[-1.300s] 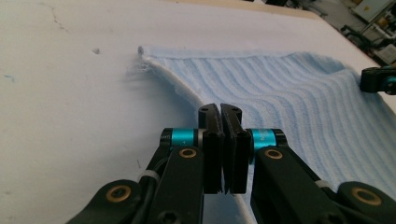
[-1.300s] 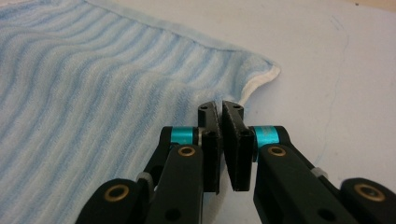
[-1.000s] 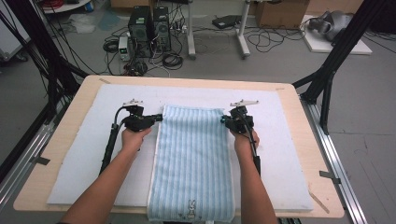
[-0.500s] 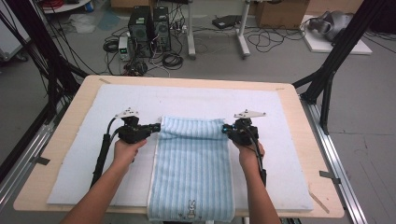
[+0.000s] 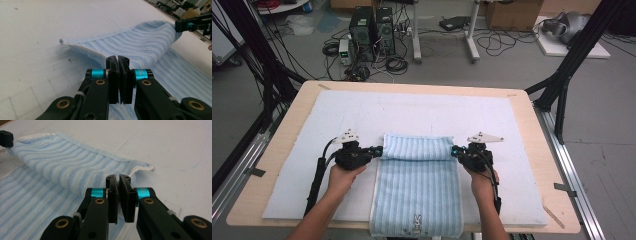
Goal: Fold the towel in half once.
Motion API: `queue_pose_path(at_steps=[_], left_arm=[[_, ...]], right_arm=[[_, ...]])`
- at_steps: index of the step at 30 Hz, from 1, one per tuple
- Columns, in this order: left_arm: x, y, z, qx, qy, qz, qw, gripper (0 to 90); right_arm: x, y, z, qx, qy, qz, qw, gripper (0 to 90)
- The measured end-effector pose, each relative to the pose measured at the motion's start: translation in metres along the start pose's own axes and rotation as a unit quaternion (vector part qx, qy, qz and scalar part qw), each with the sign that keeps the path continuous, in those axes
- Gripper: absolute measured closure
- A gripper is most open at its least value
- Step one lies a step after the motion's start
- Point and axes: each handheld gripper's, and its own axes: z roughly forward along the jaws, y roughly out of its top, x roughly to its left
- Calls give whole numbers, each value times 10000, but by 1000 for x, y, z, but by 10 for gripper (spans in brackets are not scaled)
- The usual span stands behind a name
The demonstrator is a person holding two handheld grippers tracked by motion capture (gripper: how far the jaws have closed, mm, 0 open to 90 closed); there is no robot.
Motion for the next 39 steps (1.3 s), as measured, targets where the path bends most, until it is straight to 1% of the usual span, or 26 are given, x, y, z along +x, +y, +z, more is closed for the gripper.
queue_pose_path(at_steps=[2, 5, 7, 9, 10, 12, 14, 15, 16, 17, 18, 19, 20, 22, 23, 24, 25, 26, 28, 29, 32, 33, 35, 36, 38, 39], left_arm=[[-3, -5, -4, -50, -67, -42, 10000, 869], [-8, -12, -9, 46, -81, 103, 9999, 868], [-10, -17, -10, 32, -134, 92, 9999, 867], [-12, -21, -11, 92, -136, 117, 9998, 867], [-13, -24, -11, 109, -131, 112, 9998, 867], [-13, -28, -12, 133, -180, 107, 9997, 864], [-14, -30, -14, 163, -180, 124, 9996, 846], [-13, -30, -14, 186, -205, 68, 9996, 807], [-12, -30, -14, 171, -204, -31, 9996, 715], [-10, -29, -15, 137, -175, -88, 9997, 595], [-9, -27, -15, 79, -146, -139, 9998, 491], [-6, -26, -16, -6, -159, -167, 9997, 443], [-5, -25, -17, -96, -91, -195, 9997, 409], [0, -22, -18, -198, 61, -245, 9995, 318], [3, -19, -18, -209, 140, -235, 9994, 293], [5, -15, -18, -186, 248, -176, 9994, 266], [7, -12, -18, -191, 313, -98, 9993, 252], [9, -8, -18, -257, 370, -71, 9990, 248], [14, -1, -16, -233, 366, -90, 9990, 211], [16, 3, -15, -222, 427, -72, 9988, 192], [22, 14, -8, -107, 503, -85, 9986, 196], [24, 17, -4, -82, 544, -75, 9985, 196], [27, 21, 3, 11, 523, -38, 9986, 210], [29, 22, 6, -7, 556, -50, 9984, 222], [33, 25, 14, 110, 507, -118, 9986, 258], [35, 25, 19, 157, 536, -141, 9983, 286]], right_arm=[[3, -8, -3, 22, 44, -26, 10000, 854], [6, -17, -8, 6, 80, -17, 10000, 853], [7, -22, -10, 22, 91, -35, 10000, 851], [11, -24, -12, 92, 28, -152, 9998, 849], [13, -25, -13, 95, 38, -215, 9997, 847], [17, -27, -16, 151, 10, -339, 9993, 844], [19, -29, -19, 210, 44, -366, 9991, 829], [20, -30, -20, 234, 10, -393, 9990, 805], [20, -31, -22, 256, -6, -313, 9992, 730], [18, -31, -23, 214, 8, -114, 9997, 636], [14, -30, -24, 129, 38, 156, 9998, 571], [11, -30, -25, 26, 30, 356, 9994, 510], [9, -28, -27, -28, -16, 496, 9988, 461], [6, -25, -27, -44, -176, 491, 9986, 404], [4, -24, -27, -13, -206, 468, 9987, 383], [3, -23, -26, -4, -157, 487, 9987, 344], [1, -21, -24, 22, -106, 488, 9987, 305], [1, -19, -23, 59, -144, 454, 9989, 275], [0, -16, -20, 78, -151, 352, 9992, 212], [0, -14, -18, 60, -197, 292, 9994, 175], [0, -9, -13, 56, -348, 90, 9993, 111], [-1, -8, -11, 64, -347, 71, 9994, 111], [-1, -5, -9, 60, -320, 45, 9995, 110], [-1, -4, -8, 45, -313, 31, 9995, 110], [1, -4, -8, 22, -268, 26, 9996, 110], [1, -4, -8, 16, -246, -16, 9997, 110]])
